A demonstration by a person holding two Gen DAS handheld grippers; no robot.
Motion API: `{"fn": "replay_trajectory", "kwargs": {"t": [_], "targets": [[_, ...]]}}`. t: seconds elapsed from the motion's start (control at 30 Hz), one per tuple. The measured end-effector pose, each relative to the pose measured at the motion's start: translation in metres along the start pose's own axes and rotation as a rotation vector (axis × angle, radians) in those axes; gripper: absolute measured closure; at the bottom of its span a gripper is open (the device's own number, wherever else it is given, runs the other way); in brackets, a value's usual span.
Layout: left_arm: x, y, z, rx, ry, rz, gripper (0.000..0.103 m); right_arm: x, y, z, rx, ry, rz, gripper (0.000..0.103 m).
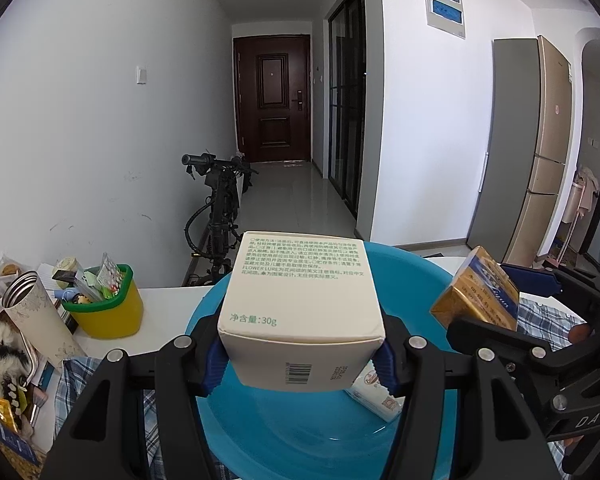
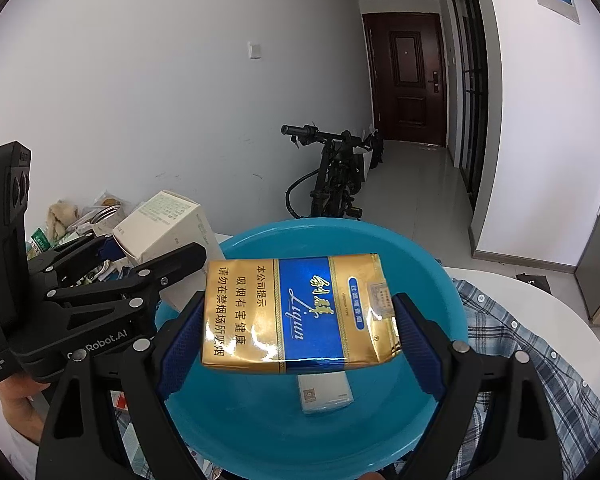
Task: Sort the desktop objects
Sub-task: 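Carry the cream box and Liqun pack over the blue basin with both tools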
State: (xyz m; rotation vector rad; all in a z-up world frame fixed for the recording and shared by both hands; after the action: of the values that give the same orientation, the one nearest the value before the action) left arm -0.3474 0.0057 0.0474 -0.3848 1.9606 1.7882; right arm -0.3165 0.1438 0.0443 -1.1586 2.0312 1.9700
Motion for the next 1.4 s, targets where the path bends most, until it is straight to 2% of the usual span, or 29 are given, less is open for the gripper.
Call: {"fn": "replay_trajectory", "kwargs": {"t": [1.07,1.4], "targets": [[-0.008,0.006,0.0,0.001,-0.001,0.011,0.041,-0.005,0.003,0.021,0.013,-0.047,0.022,0.015],[-0.017,0.009,0.009,0.038,-0.008,0.027,0.041,-0.002,0.002,0.021,0.01,-0.053,0.013,0.015]]}}
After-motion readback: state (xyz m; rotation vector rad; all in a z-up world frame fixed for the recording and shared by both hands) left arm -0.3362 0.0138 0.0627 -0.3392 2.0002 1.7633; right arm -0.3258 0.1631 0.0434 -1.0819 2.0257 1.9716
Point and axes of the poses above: each gripper's, at about its wrist camera, not at the fingertips, and x roughly the way its jaws point, z to its right, y to its top, the point moved 9 cm from there along x, roughly the way its jaws point, and after that the axes turned 3 degrees about x, right-handed, at the moved point
